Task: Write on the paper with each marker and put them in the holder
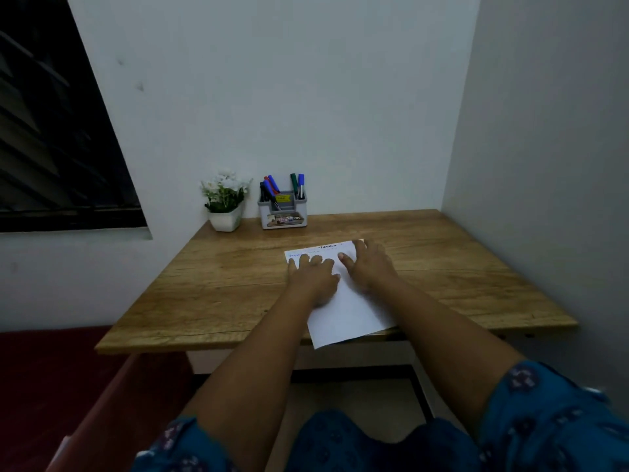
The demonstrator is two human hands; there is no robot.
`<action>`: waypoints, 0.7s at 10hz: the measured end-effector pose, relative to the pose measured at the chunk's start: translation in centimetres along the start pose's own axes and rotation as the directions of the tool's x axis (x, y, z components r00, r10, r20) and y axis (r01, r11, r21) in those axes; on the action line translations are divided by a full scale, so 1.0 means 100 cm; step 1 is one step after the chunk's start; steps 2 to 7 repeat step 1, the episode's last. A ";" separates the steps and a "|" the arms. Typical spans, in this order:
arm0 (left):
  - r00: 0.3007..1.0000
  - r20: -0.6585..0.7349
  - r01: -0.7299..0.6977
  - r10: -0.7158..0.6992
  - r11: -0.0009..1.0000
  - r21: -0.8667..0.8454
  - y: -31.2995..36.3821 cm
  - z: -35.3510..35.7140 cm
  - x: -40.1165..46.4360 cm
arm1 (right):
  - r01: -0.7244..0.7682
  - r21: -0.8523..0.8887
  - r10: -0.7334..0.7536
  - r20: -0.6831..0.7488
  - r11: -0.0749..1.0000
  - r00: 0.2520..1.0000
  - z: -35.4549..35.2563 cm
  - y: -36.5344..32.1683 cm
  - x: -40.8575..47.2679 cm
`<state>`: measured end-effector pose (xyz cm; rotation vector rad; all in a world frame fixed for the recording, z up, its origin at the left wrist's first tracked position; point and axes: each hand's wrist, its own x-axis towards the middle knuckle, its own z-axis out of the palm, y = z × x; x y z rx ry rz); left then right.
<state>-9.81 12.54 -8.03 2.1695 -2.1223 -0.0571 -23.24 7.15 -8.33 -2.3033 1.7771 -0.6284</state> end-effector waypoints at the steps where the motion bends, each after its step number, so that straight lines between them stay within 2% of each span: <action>1: 0.986 -0.162 -0.041 0.037 0.999 -0.025 0.005 -0.011 -0.009 | 0.060 -0.039 -0.065 -0.132 0.997 0.989 -0.017 -0.006 -0.008; 7: 0.986 -0.162 -0.041 0.037 0.999 -0.025 0.005 -0.011 -0.009 | 0.060 -0.039 -0.065 -0.132 0.997 0.989 -0.017 -0.006 -0.008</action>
